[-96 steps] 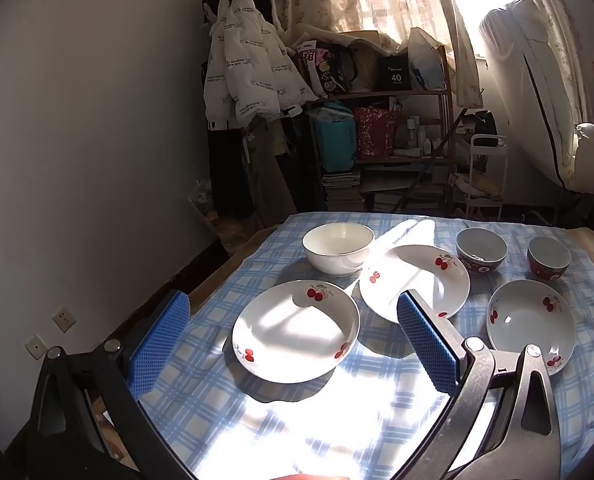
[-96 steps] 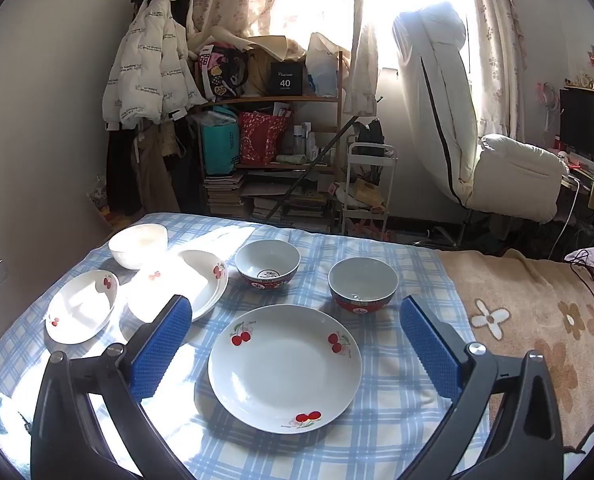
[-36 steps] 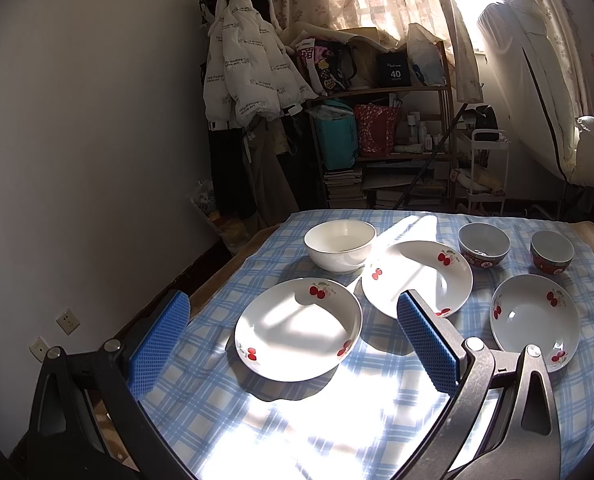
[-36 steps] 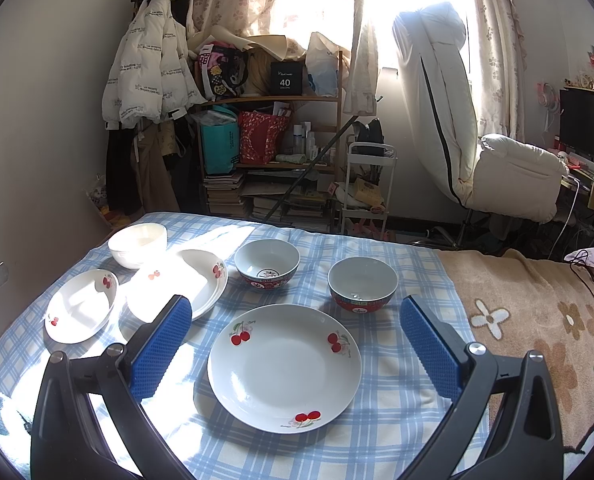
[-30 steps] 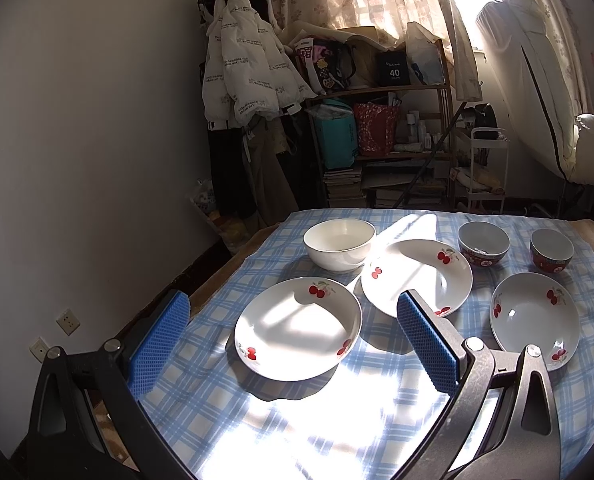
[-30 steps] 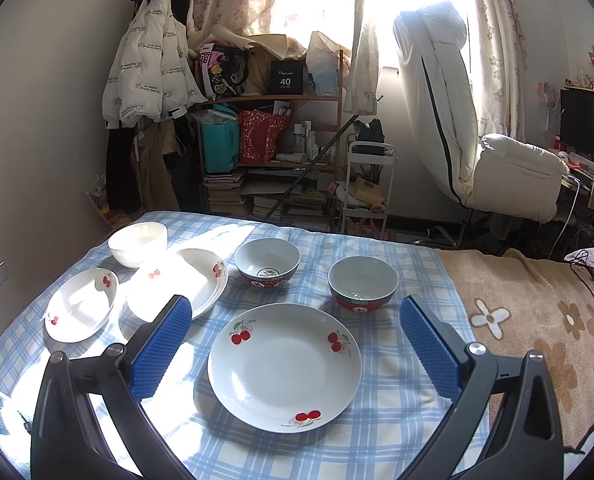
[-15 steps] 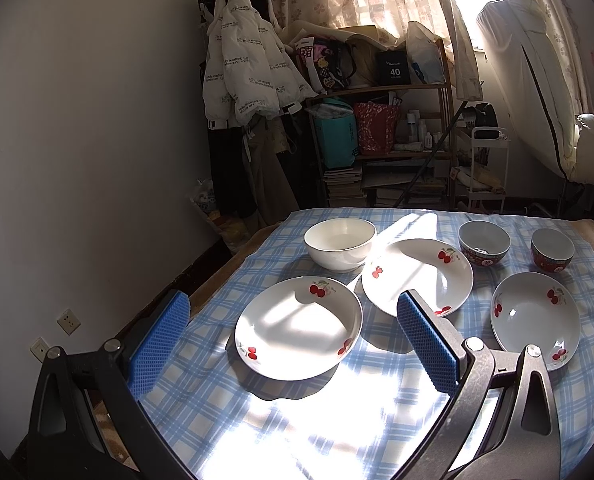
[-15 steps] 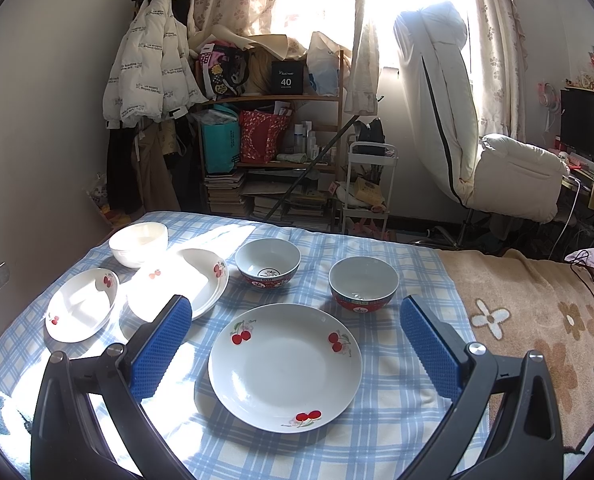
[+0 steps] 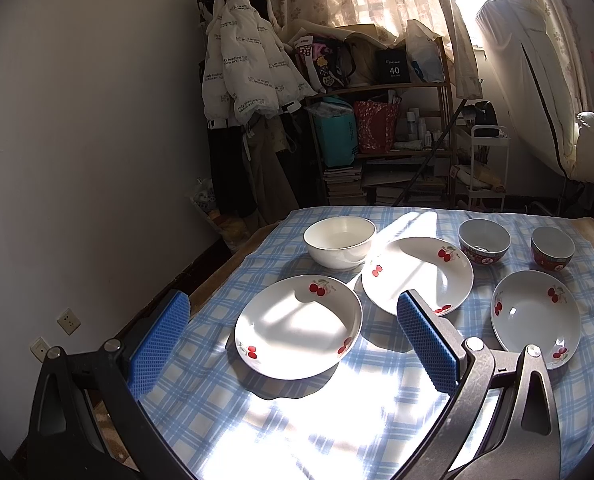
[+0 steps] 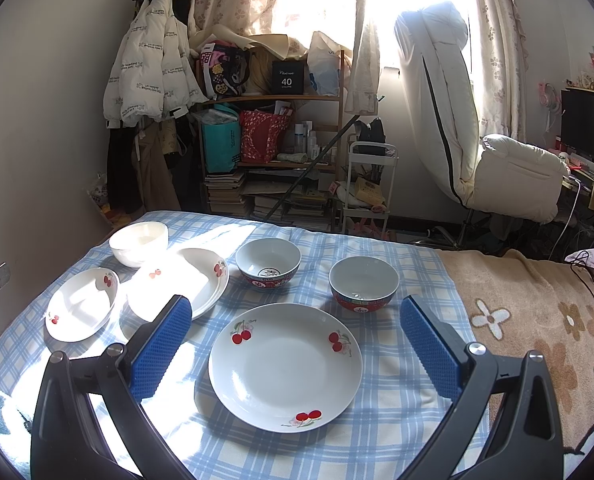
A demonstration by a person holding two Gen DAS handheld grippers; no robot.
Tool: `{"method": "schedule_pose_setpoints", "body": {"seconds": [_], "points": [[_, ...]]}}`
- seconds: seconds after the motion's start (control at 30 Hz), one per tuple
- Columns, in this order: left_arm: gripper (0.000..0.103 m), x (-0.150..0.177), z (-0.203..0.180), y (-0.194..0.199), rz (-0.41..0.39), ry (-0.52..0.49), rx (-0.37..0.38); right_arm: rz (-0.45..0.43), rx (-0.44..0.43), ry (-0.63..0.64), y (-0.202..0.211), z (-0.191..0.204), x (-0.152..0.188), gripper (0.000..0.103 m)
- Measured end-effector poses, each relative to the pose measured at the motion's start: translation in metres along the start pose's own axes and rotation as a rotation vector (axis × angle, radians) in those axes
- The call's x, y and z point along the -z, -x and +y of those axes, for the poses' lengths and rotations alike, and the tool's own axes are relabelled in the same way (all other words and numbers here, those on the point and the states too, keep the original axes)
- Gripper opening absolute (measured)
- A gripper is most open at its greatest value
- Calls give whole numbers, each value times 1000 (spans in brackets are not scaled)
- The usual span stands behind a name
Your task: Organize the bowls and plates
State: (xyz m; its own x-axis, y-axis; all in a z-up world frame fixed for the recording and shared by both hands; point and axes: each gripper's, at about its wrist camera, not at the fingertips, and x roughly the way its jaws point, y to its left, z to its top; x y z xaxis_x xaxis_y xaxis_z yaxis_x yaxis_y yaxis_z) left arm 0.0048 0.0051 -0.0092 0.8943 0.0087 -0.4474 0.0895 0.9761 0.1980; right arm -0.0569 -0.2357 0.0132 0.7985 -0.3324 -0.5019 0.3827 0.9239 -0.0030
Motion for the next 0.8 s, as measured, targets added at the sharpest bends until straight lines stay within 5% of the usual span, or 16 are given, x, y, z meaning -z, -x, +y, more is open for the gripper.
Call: {"method": "schedule_pose_setpoints", "body": {"seconds": [0.8], "points": [[102,0,-20,-2,23,-86,33,50,-1,16,-9,-1,2,103]]}}
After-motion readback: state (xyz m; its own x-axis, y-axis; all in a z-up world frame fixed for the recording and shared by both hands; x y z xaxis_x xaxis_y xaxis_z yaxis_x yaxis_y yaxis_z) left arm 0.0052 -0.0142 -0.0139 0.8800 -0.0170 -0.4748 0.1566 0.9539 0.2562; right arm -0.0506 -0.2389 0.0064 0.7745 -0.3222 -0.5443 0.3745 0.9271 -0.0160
